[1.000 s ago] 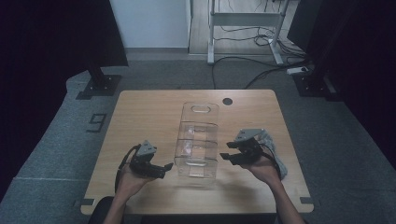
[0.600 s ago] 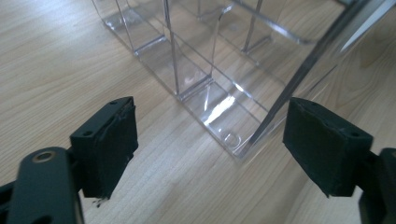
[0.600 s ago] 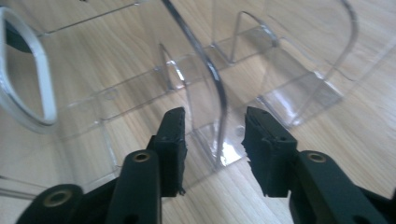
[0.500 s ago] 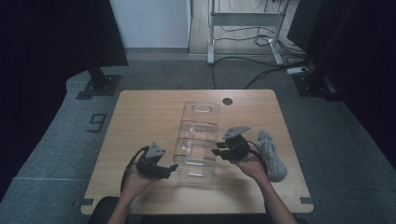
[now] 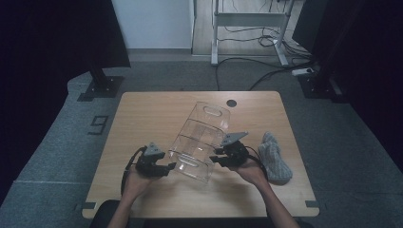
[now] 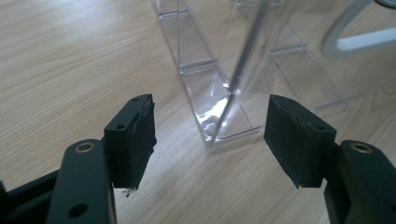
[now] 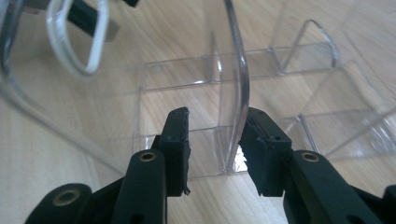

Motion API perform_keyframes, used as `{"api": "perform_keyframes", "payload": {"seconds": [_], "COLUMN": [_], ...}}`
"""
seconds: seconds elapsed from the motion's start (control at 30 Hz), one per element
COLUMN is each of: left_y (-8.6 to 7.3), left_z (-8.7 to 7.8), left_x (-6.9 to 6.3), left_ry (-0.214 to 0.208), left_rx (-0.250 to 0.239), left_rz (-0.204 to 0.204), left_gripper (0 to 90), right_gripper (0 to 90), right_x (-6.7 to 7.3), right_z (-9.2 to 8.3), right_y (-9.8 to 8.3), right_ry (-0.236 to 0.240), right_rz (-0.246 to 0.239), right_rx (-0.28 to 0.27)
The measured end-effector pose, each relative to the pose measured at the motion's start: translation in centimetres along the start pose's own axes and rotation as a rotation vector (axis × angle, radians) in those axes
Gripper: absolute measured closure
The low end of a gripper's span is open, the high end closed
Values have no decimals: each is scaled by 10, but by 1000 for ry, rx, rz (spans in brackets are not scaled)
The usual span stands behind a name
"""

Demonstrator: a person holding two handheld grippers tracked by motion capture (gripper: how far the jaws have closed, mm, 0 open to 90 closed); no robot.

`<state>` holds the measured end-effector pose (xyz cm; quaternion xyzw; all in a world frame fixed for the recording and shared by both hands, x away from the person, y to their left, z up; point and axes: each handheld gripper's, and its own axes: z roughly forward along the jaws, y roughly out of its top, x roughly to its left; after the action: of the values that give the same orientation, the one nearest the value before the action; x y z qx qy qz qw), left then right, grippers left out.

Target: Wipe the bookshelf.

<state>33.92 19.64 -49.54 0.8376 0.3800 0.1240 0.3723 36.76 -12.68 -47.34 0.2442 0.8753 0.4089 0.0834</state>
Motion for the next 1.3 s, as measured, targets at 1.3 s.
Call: {"api": "perform_keyframes", "payload": {"seconds": [1.3], "left_y": [-2], "left_z": [-19], "left_x": [-25], "left_ry": [-33], "left_rx": [-62], "left_rz": [-10], "left_gripper": [75], "right_gripper": [387], "right_x": [-8], "right_z": [-34], "right_y": [-23], "right_ry": [-54], "right_rz": [57], "right_rx": [7]}}
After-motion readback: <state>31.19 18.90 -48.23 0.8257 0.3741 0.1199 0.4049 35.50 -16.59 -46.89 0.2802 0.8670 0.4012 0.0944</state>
